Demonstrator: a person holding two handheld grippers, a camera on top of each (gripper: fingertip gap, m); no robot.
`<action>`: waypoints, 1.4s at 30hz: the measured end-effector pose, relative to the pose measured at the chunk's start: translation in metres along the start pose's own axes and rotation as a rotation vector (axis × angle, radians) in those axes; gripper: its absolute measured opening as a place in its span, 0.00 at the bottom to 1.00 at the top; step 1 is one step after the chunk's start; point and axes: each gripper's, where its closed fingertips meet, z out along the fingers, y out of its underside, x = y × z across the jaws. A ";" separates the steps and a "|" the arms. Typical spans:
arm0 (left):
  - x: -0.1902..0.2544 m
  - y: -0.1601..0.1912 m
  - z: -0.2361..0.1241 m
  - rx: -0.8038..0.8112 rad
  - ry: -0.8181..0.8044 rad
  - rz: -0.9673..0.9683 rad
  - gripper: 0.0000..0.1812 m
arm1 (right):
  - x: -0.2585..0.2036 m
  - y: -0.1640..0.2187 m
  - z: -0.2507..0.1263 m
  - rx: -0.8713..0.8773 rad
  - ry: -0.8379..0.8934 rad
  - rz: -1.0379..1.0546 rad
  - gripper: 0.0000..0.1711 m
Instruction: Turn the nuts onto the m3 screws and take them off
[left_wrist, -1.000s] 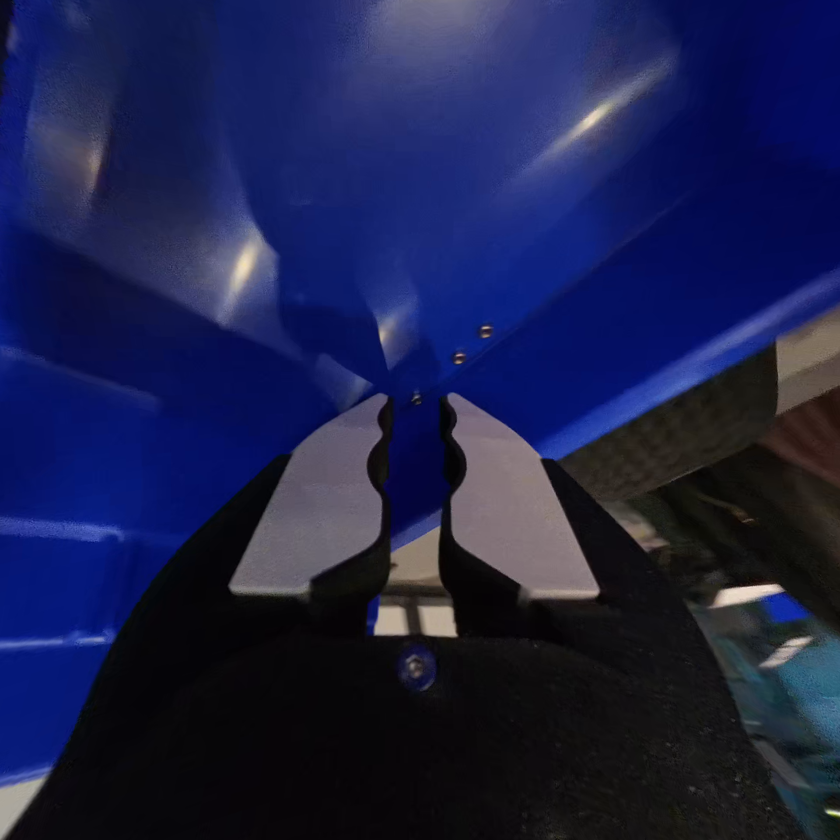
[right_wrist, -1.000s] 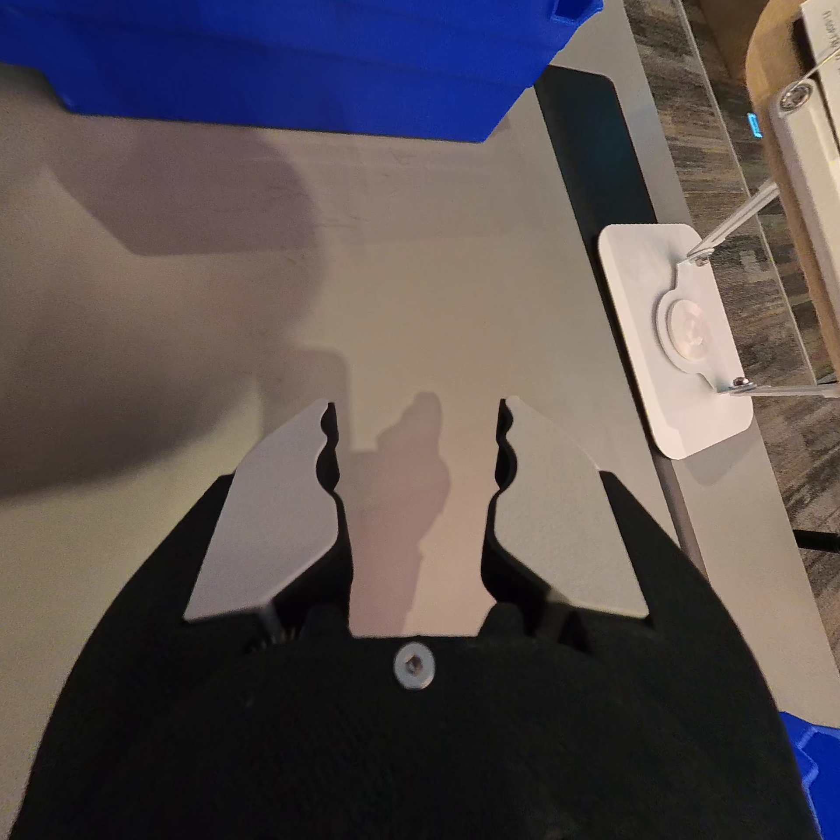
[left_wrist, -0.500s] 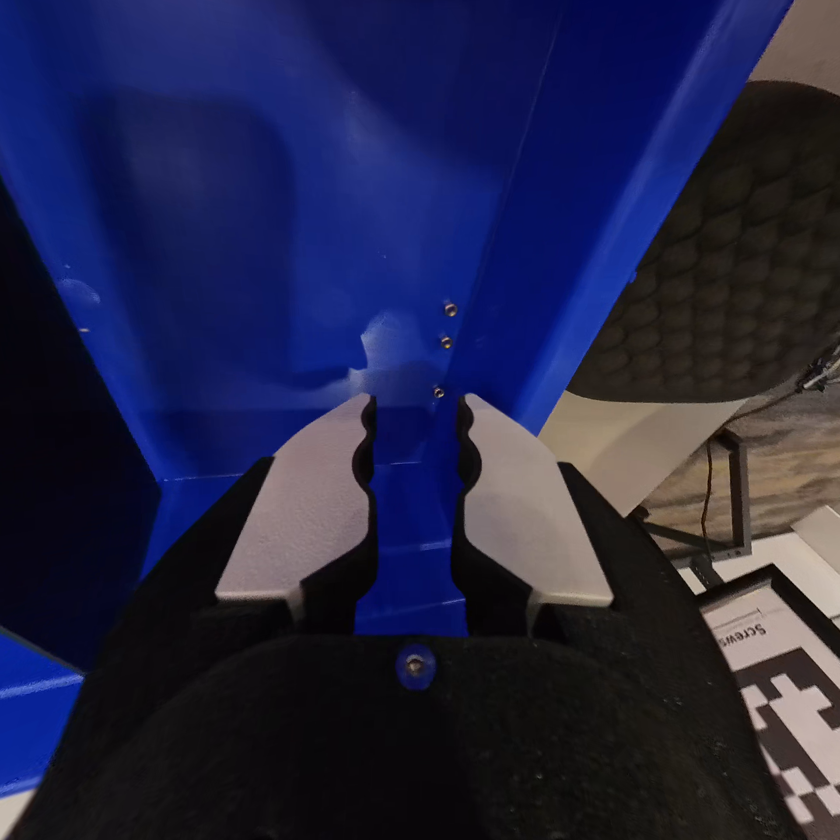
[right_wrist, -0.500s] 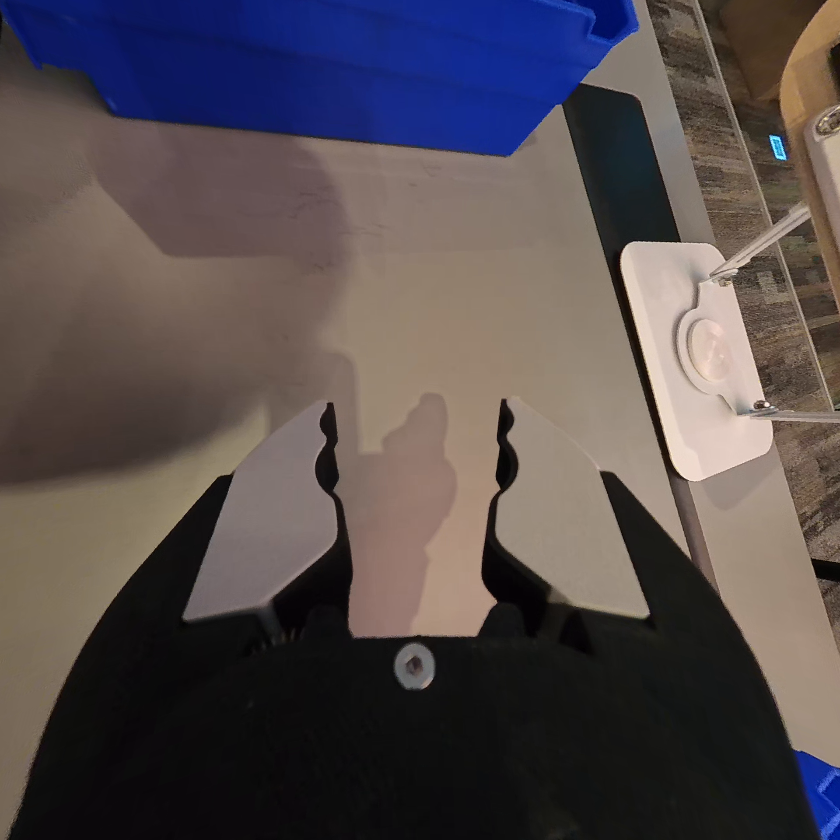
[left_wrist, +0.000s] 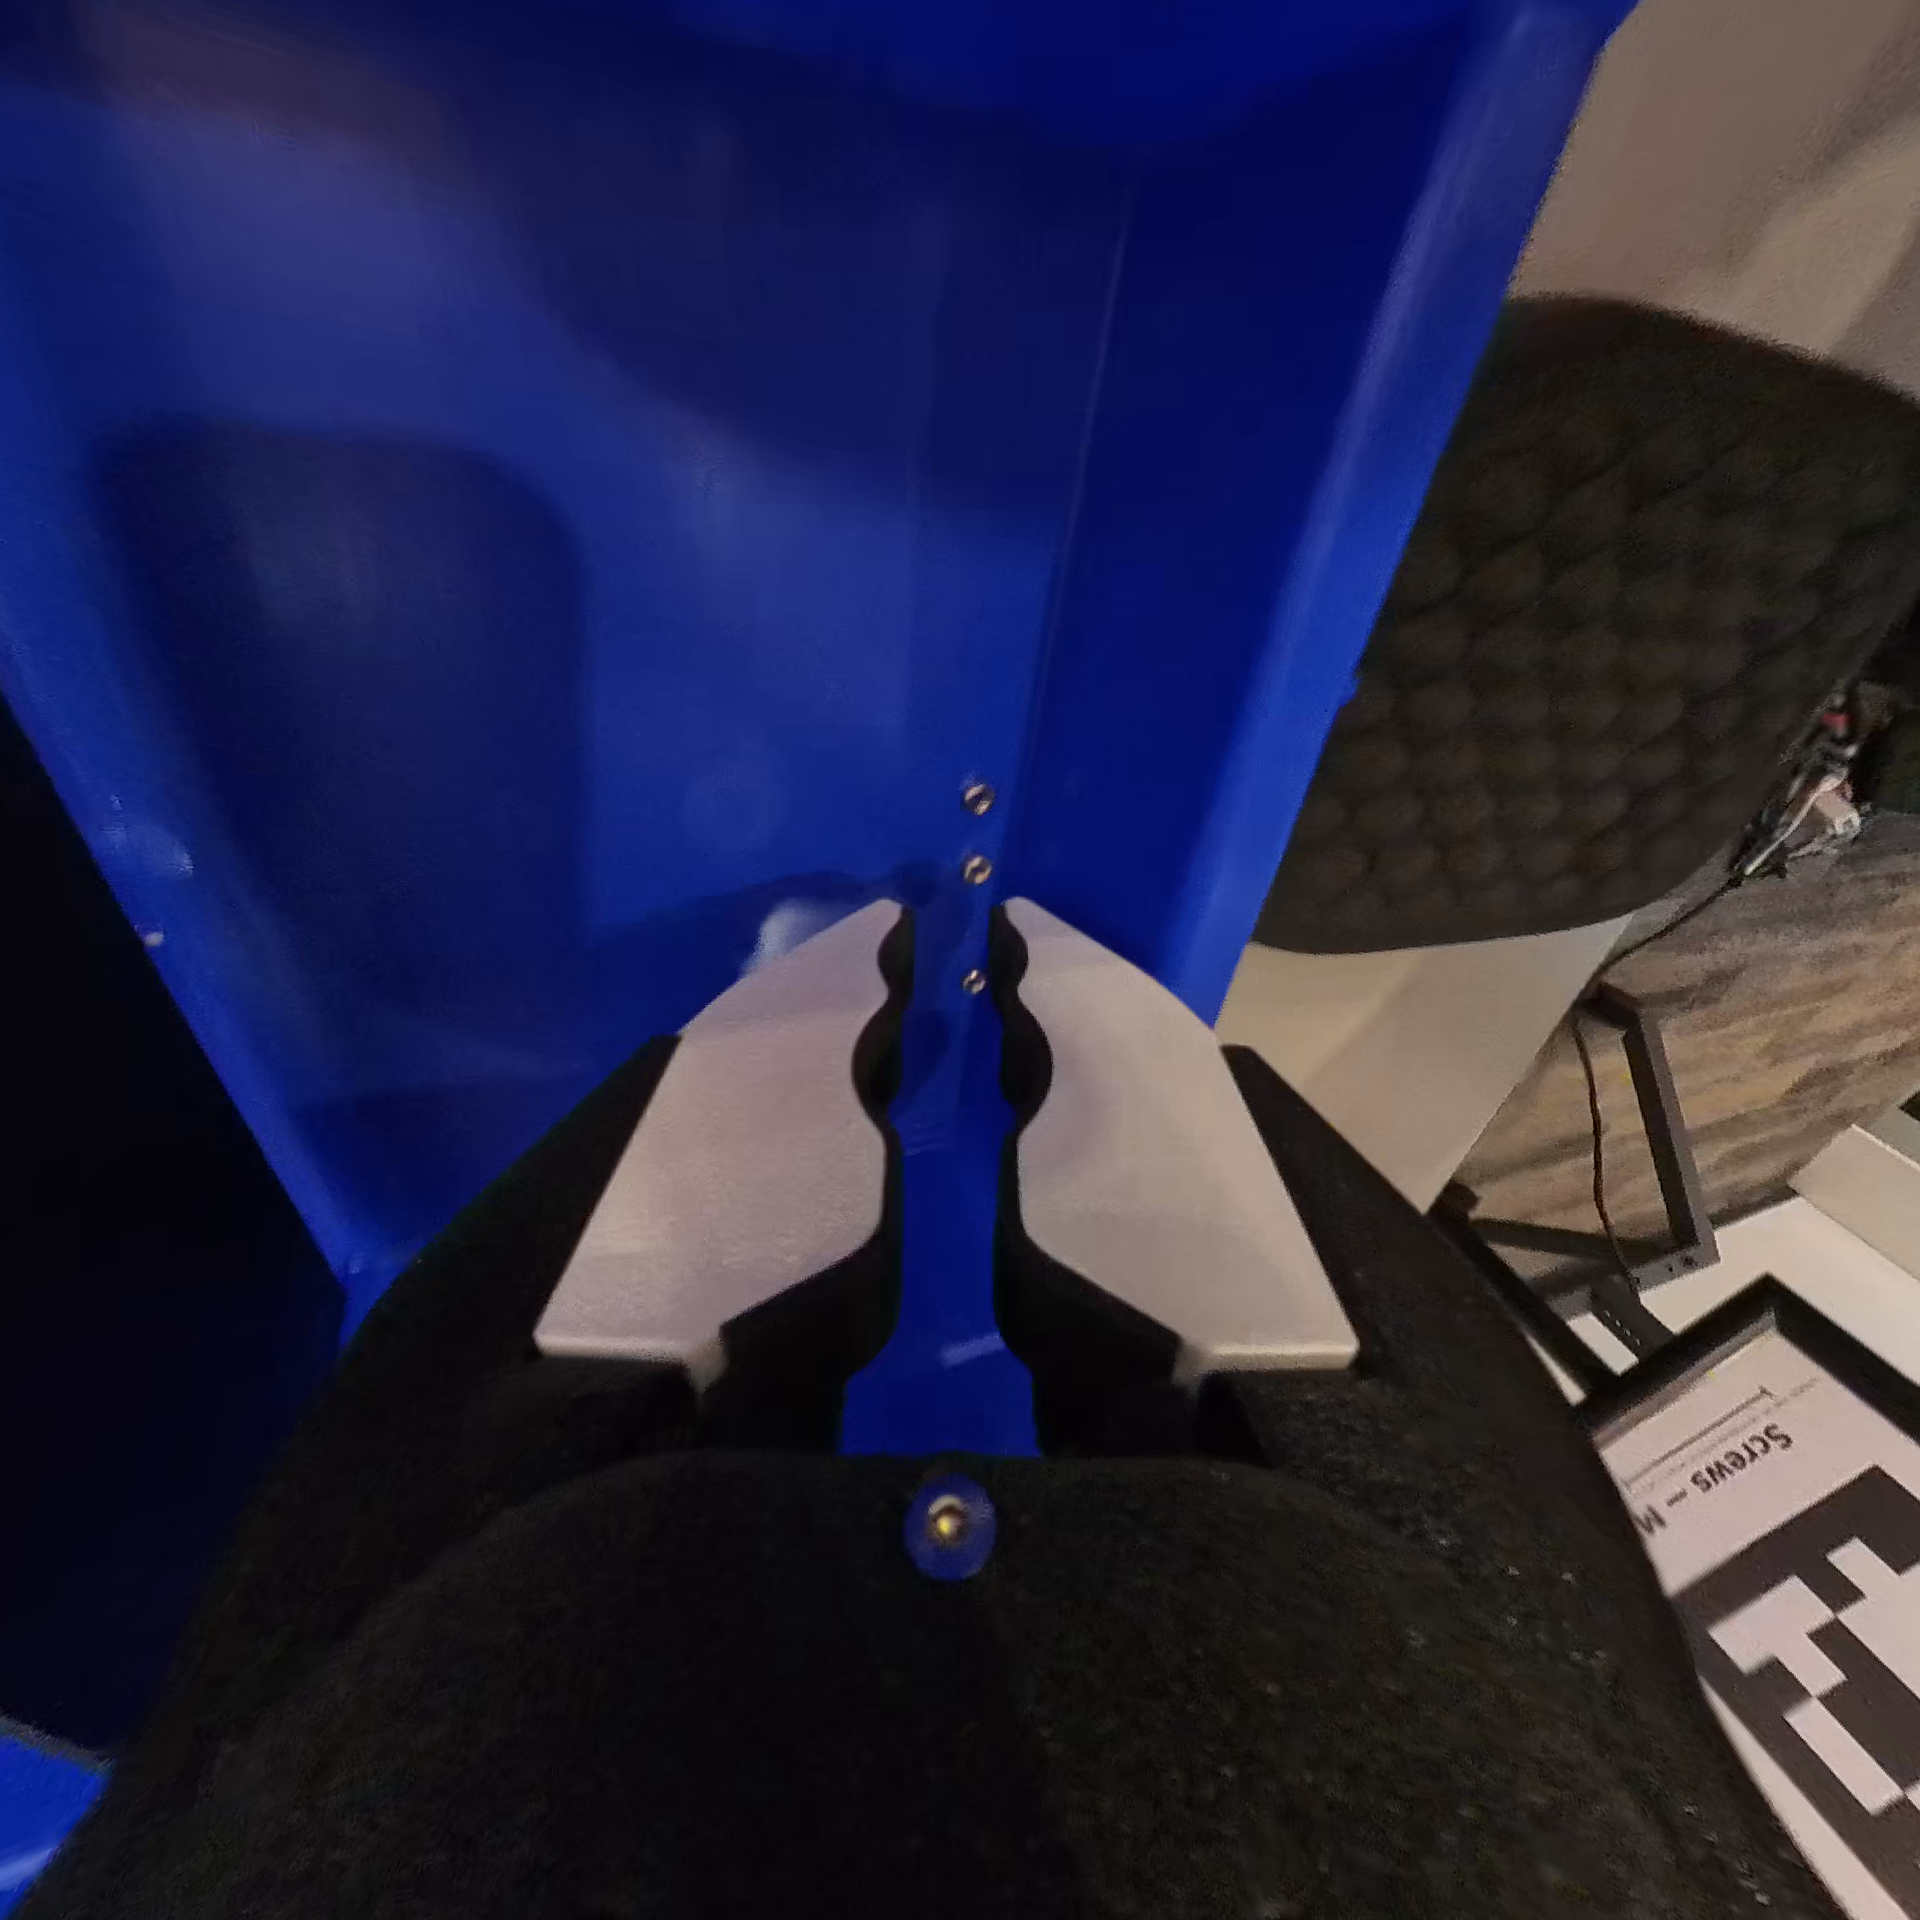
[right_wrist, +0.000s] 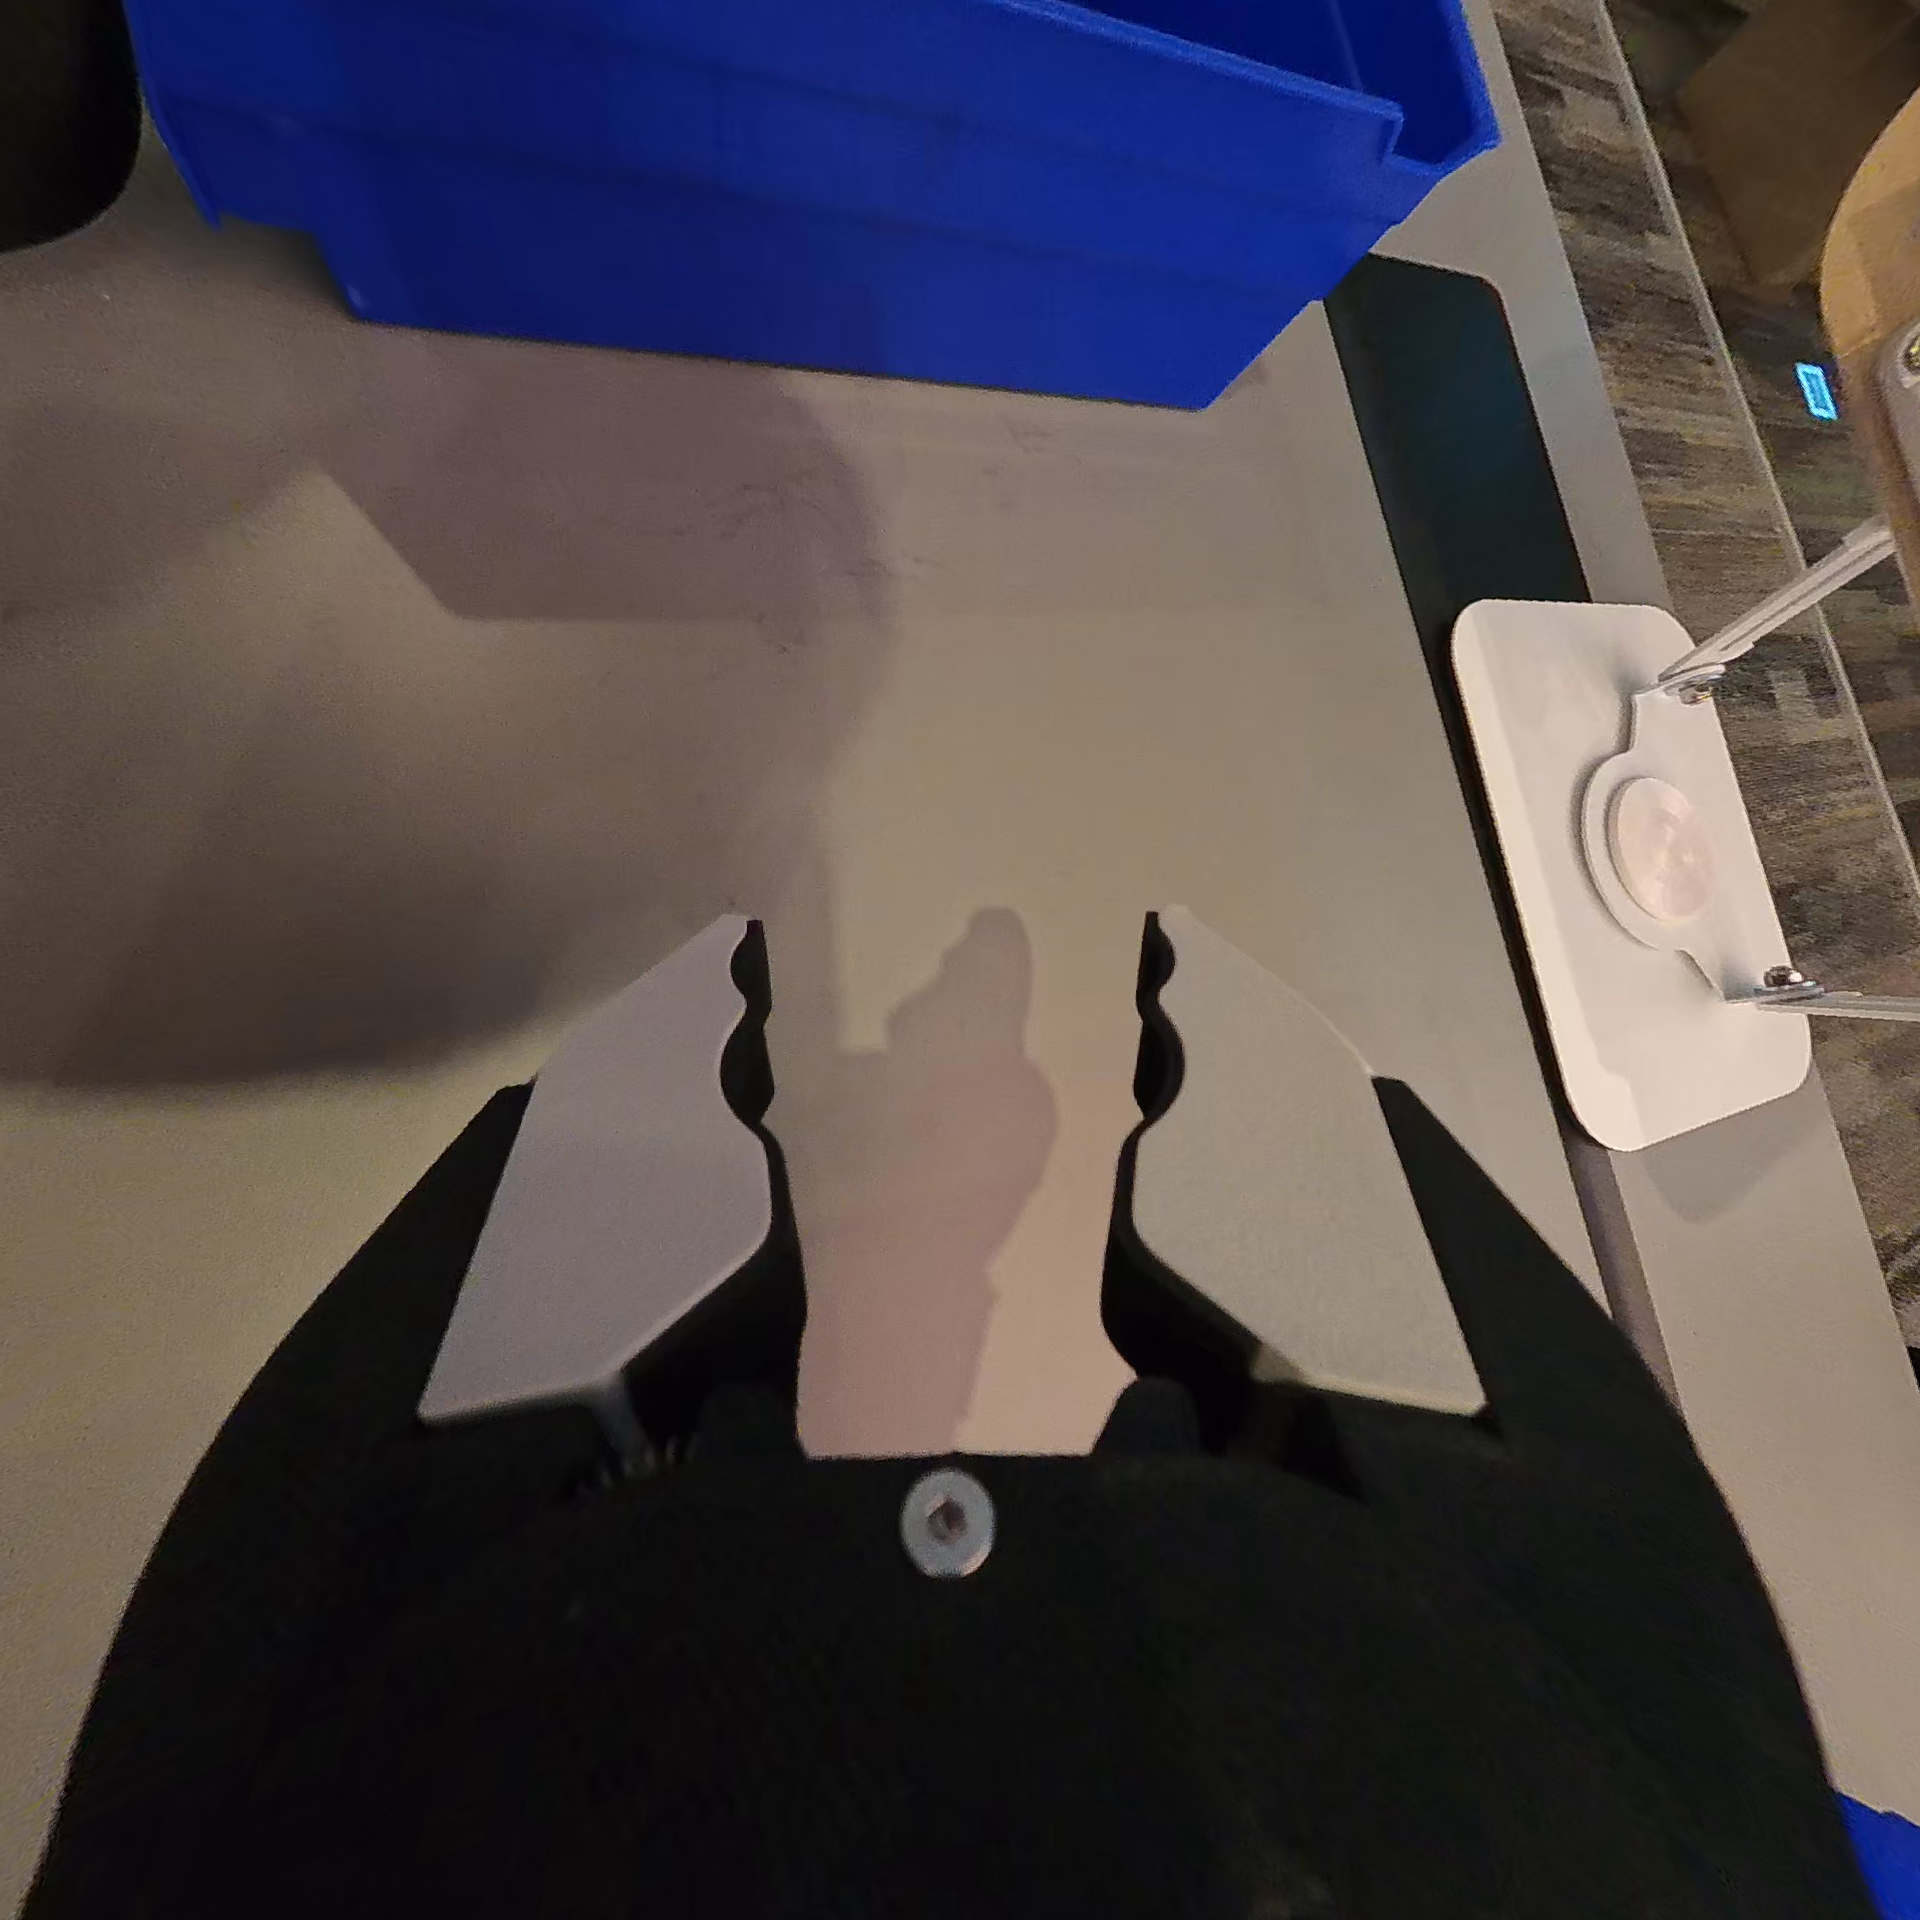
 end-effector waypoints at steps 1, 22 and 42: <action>0.002 -0.004 0.000 0.016 0.000 0.009 0.07 | 0.000 0.000 0.000 0.000 -0.001 0.003 0.40; -0.007 -0.003 0.009 0.009 -0.165 0.130 0.11 | -0.005 -0.001 0.002 -0.001 -0.015 -0.022 0.41; -0.016 -0.010 -0.020 0.182 -0.292 -0.001 0.11 | -0.003 -0.002 0.001 0.008 -0.009 -0.021 0.41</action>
